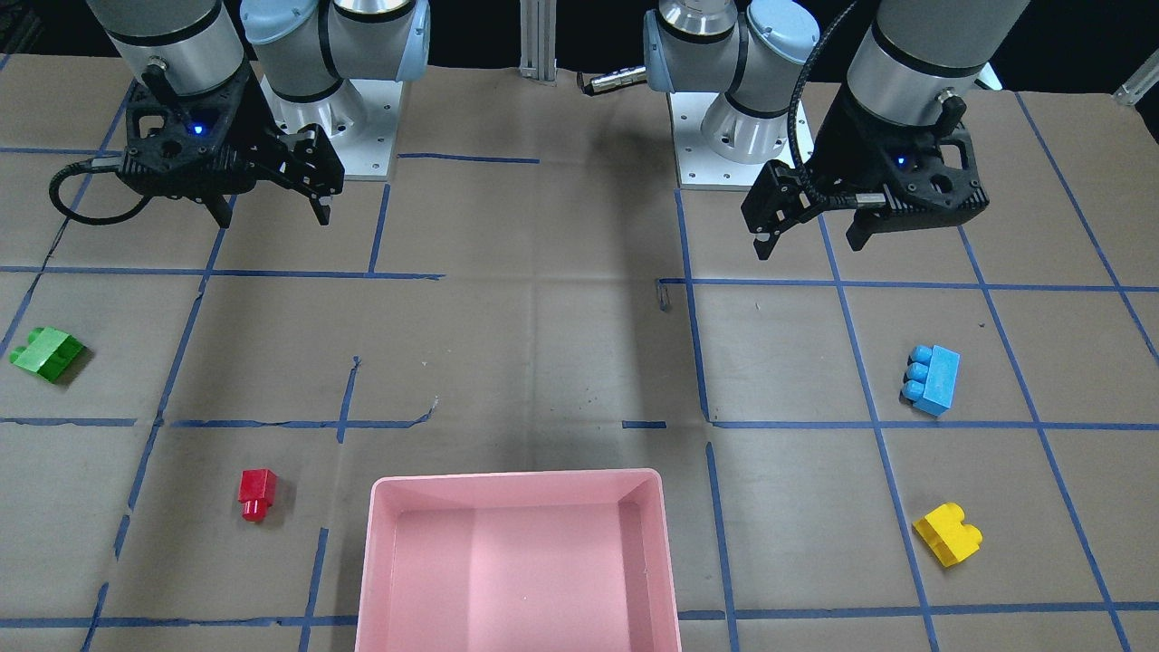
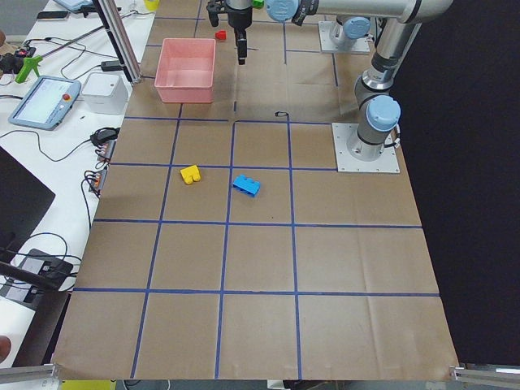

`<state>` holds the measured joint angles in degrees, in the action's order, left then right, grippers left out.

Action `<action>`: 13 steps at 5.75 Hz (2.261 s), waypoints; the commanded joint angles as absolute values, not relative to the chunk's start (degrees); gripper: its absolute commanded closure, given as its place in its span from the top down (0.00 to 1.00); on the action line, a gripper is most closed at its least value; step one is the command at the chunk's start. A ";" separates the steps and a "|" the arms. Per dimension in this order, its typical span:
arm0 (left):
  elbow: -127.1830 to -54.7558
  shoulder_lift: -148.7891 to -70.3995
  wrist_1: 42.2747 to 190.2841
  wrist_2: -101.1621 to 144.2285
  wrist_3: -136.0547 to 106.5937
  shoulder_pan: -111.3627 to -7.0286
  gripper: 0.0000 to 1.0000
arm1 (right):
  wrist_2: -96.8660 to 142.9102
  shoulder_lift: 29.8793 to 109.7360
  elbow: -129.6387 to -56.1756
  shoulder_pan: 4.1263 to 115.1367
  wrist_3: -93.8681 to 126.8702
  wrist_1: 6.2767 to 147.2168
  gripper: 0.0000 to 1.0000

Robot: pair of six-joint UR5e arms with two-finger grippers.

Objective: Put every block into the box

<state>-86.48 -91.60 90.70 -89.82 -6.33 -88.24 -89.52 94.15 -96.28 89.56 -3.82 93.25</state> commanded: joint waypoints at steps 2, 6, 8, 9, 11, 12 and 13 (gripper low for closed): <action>-86.49 -91.32 90.79 -89.91 -6.24 -88.24 0.99 | -89.65 94.04 -96.42 89.56 -3.96 93.16 1.00; -86.75 -91.14 90.79 -90.00 -6.07 -88.07 0.99 | -89.65 94.04 -96.50 89.12 -4.22 93.25 1.00; -87.10 -90.88 91.23 -90.09 -1.35 -85.01 1.00 | -90.43 93.96 -96.76 87.20 -5.18 93.60 1.00; -87.53 -90.53 92.10 -90.00 4.25 -80.81 0.99 | -91.48 92.30 -96.94 84.58 -5.88 95.17 1.00; -88.68 -89.56 92.37 -90.00 26.50 -68.02 0.99 | -93.67 90.27 -96.94 81.93 -15.14 97.47 1.00; -88.94 -90.43 92.72 -89.83 37.77 -59.59 0.99 | -94.04 90.70 -97.20 75.21 -18.95 96.34 1.00; -90.25 -90.79 92.29 -89.91 52.32 -52.98 0.99 | -93.17 90.27 -97.90 69.06 -24.64 97.20 1.00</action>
<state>-89.31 -90.38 92.49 -89.90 39.52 -59.62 -93.55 90.52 -97.37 74.80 -19.58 96.82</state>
